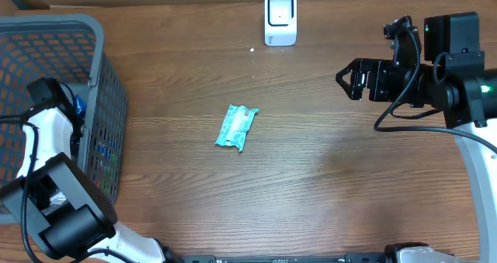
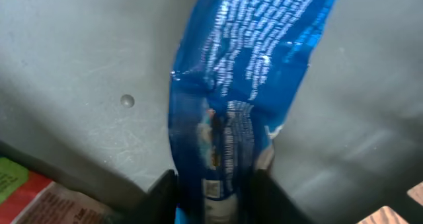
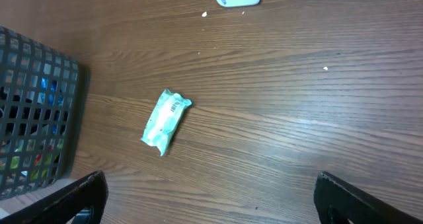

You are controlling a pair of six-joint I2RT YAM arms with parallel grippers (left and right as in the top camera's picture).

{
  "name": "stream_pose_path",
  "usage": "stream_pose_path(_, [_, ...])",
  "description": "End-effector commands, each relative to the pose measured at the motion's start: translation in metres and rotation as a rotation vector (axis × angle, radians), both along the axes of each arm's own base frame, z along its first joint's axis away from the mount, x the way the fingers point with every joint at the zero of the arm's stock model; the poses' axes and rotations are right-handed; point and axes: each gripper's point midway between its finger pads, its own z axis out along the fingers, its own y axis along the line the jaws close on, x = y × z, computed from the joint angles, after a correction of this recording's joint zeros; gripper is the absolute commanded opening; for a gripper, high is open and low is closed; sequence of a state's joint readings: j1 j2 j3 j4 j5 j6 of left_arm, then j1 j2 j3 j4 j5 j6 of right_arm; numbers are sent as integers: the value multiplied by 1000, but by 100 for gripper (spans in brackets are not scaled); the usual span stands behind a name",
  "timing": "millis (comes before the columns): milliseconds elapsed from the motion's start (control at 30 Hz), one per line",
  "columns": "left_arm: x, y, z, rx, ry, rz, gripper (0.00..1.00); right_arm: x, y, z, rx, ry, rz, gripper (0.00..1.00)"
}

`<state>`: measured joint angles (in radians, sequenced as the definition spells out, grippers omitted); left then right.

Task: Scan the item barcode
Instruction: 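Reach into the basket and grasp the blue snack bar with the left gripper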

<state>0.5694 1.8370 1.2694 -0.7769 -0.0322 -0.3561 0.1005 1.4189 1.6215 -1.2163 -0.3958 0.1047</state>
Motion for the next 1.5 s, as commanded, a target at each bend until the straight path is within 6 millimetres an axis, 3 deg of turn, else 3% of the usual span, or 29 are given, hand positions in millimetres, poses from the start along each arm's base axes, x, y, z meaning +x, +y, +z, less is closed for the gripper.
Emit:
stream_pose_path(0, [-1, -1, -4, -7, 7, 11, 13, 2, 3, 12, 10, -34, 11, 100])
stream_pose_path(100, [1, 1, 1, -4, 3, 10, 8, 1, 3, 11, 10, -30, 11, 100])
stream_pose_path(200, [6, 4, 20, -1, -2, 10, 4, 1, 3, 11, 10, -31, 11, 100])
stream_pose_path(300, [16, 10, 55, 16, -21, -6, 4, 1, 3, 11, 10, -31, 11, 100])
stream_pose_path(333, [23, 15, 82, 32, -42, -12, 4, 1, 3, 11, 10, -31, 11, 100])
stream_pose_path(467, [32, 21, 148, 74, -107, -12, 4, 1, 3, 11, 10, -31, 11, 100])
stream_pose_path(633, [33, 21, 211, 126, -184, -12, 4, 1, 3, 11, 10, -31, 11, 100])
stream_pose_path(667, [33, 22, 217, 133, -190, -10, 7, 1, 3, 11, 10, -31, 11, 100])
stream_pose_path(700, [32, 23, 219, 140, -191, -8, 21, 1, 3, 11, 10, -30, 11, 100])
stream_pose_path(733, [31, 24, 217, 145, -183, -3, 40, 1, 3, 11, 10, -30, 11, 100])
stream_pose_path(800, [29, 26, 206, 141, -153, 1, 66, 1, 3, 11, 10, -29, 11, 100])
stream_pose_path(833, [30, 26, 186, 119, -118, 1, 76, 1, 3, 11, 9, -28, 11, 100])
stream_pose_path(967, [31, 25, 128, 58, -39, -4, 78, 1, 3, 9, 7, -27, 9, 100])
stream_pose_path(1000, [28, 24, 99, 32, 4, -4, 79, 1, 3, 9, 7, -27, 9, 100])
stream_pose_path(1167, [20, 17, 34, -32, 92, -6, 79, 1, 3, 10, 7, -28, 9, 100])
stream_pose_path(1300, [14, 14, 3, -65, 144, -7, 74, 1, 3, 9, 7, -27, 9, 100])
stream_pose_path(1467, [13, 12, -12, -83, 169, -8, 59, 2, 3, 10, 8, -33, 9, 100])
